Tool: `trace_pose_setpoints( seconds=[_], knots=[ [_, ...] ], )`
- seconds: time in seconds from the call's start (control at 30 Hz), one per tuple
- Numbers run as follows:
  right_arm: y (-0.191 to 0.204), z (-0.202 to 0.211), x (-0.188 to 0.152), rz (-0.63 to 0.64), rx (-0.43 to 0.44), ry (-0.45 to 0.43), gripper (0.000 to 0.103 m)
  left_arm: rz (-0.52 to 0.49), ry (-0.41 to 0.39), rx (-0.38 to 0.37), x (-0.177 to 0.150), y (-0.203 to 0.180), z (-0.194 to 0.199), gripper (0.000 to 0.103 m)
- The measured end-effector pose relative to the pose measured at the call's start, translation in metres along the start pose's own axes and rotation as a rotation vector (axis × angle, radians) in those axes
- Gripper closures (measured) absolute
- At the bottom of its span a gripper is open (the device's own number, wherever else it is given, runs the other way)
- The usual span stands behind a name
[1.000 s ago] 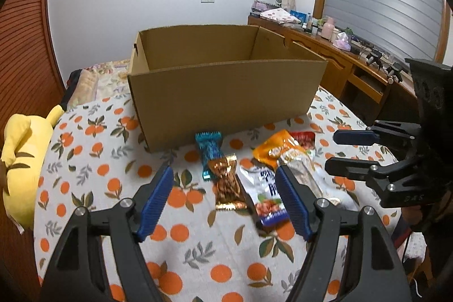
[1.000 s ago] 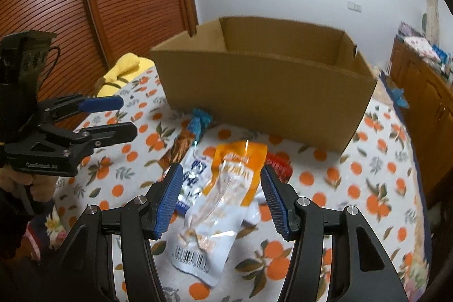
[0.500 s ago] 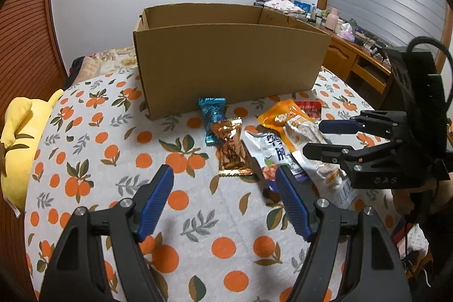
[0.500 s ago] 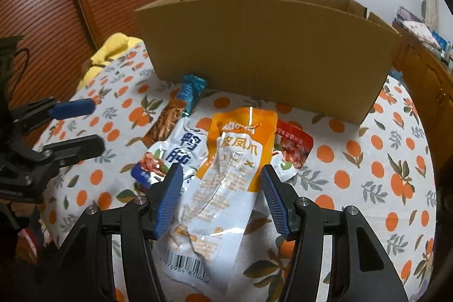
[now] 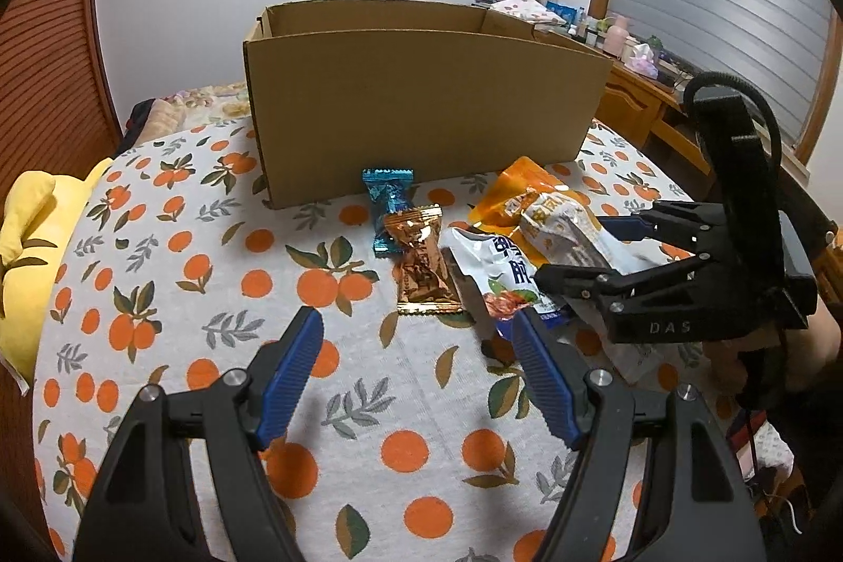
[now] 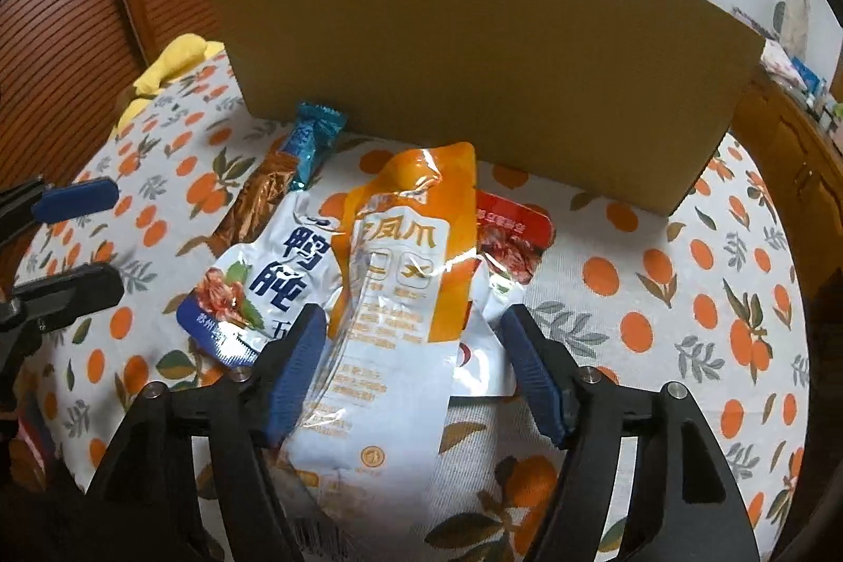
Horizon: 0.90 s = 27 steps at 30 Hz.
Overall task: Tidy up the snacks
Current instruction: 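Grasp the orange-and-white packet with the right tool and lift it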
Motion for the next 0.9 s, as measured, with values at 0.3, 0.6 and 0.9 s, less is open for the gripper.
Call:
trace_pose_setpoints(
  seconds=[0.3, 0.6, 0.9],
  knots=[
    [-0.006, 0.020, -0.001, -0.021, -0.012, -0.053, 0.055, -0.002, 0.015, 0.002, -0.003, -0.002, -0.006, 0.028],
    [-0.013, 0.044, -0.003, -0.038, 0.025, -0.108, 0.085, -0.023, 0.035, -0.009, -0.003, -0.015, -0.018, 0.028],
    [-0.021, 0.061, -0.011, -0.071, 0.047, -0.151, 0.086, -0.053, 0.057, -0.038, 0.009, -0.038, -0.035, 0.029]
  ],
)
Point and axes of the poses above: each gripper's, at about its wrist camera, not at the fingertips, and z roughly against the way its jaws point, y to its left, x to its top, the point moved 8 cm from there along -z, roughly the way its jaws point, and after that the axes turned 7 degrees about z, right-handed, at the moved point
